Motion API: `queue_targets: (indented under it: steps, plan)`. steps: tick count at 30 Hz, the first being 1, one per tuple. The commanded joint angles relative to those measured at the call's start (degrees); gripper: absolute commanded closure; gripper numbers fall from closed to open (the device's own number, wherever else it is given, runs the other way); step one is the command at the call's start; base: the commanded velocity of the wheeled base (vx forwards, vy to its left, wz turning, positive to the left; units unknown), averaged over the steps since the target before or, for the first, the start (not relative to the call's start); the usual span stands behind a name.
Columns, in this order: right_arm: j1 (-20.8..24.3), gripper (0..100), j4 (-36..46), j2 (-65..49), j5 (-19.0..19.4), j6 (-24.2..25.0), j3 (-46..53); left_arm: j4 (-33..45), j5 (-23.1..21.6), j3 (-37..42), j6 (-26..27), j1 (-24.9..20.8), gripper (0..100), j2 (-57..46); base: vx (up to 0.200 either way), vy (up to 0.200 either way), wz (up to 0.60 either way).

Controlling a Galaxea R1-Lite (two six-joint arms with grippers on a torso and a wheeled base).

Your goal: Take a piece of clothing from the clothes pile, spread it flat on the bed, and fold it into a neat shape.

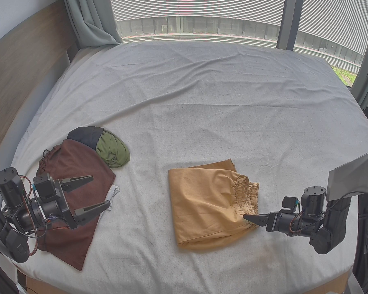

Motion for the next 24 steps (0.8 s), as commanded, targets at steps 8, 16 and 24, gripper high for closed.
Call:
queue_targets:
  steps: [8, 16, 24]
  plan:
    - [1.2, 0, 0.1, 3.6, 0.2, 0.9, -0.9, 0.0, 0.0, 0.1, 0.1, -0.2, 0, -0.1, 0.000, 0.000, 0.00]
    - [5.5, 0, -0.2, 4.7, 0.0, 7.5, -4.1, 0.0, 0.0, 0.1, 0.4, -0.1, 0, -0.2, 0.000, 0.000, 0.00]
    - [6.0, 0, -0.2, 5.0, -3.3, 8.3, -6.2, 0.0, -0.1, 0.1, 0.5, -0.2, 0, -0.2, 0.000, 0.000, 0.00]
